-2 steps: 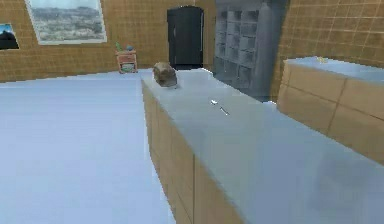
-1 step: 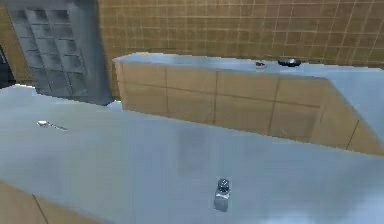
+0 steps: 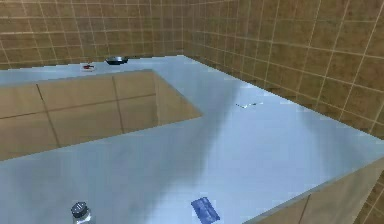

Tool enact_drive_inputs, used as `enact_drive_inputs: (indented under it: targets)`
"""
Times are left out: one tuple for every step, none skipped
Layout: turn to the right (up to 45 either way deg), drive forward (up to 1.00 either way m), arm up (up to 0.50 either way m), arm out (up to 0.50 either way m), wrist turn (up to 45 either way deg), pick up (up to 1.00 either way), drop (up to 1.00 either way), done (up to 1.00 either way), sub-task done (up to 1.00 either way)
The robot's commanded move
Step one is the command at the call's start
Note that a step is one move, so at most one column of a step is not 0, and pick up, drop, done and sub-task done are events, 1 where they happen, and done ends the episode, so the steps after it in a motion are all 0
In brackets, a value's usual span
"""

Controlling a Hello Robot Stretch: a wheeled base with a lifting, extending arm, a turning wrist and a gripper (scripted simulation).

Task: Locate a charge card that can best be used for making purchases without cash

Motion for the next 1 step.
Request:
enact_drive_inputs:
  targets:
    - [0.0, 0.00, 0.00, 0.00, 0.0, 0.00, 0.00, 1.00, 0.00]
